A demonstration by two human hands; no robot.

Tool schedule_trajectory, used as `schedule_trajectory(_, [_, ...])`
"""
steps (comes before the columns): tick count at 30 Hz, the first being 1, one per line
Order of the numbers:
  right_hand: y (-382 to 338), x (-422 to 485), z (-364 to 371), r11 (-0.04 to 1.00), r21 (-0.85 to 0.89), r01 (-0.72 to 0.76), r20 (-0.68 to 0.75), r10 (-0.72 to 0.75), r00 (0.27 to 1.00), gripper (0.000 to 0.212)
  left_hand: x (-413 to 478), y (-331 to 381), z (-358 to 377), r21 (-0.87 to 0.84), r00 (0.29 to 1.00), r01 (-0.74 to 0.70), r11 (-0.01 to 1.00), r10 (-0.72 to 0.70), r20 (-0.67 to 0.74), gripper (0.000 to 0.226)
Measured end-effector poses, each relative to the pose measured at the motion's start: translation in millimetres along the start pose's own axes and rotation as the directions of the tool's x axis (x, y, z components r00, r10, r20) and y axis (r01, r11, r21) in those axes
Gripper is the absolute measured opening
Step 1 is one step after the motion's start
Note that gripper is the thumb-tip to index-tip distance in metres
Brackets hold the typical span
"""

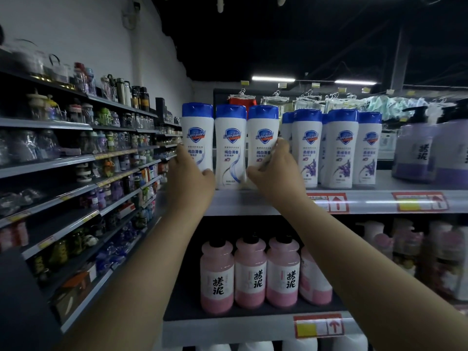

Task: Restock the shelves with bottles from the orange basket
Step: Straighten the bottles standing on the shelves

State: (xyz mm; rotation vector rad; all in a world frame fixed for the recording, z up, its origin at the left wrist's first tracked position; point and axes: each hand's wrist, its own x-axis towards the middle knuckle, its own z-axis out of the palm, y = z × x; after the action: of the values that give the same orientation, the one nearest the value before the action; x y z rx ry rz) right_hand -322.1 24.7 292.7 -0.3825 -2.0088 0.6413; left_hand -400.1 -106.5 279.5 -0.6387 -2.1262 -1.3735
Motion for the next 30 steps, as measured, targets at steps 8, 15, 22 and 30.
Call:
schedule_trajectory(8, [5, 2, -7, 1.0, -0.001, -0.026, -0.02, 0.026, 0.999, 0.04, 1, 2, 10, -0.011, 0.999, -0.036, 0.999, 0.036, 0.023, 0.069])
schedule_trajectory(15, [8, -2, -9, 0.999, 0.054, -0.006, -0.02, 0.007, 1.0, 0.052, -36, 28, 26, -0.118, 0.898, -0.414, 0.903, 0.384, -0.212, 0.066])
schedule_trajectory(22, [23, -3, -35, 0.996, 0.081, 0.025, -0.203, -0.008, 0.979, 0.05, -49, 74, 55, -0.403, 0.908, -0.333, 0.853, 0.405, 0.107, 0.046])
schedule_trajectory(30, [54, 3, -65, 0.999, 0.031, -0.038, -0.162, 0.043, 0.986, 0.037, -50, 111, 90, -0.55, 0.895, 0.087, 0.831, 0.178, 0.41, 0.045])
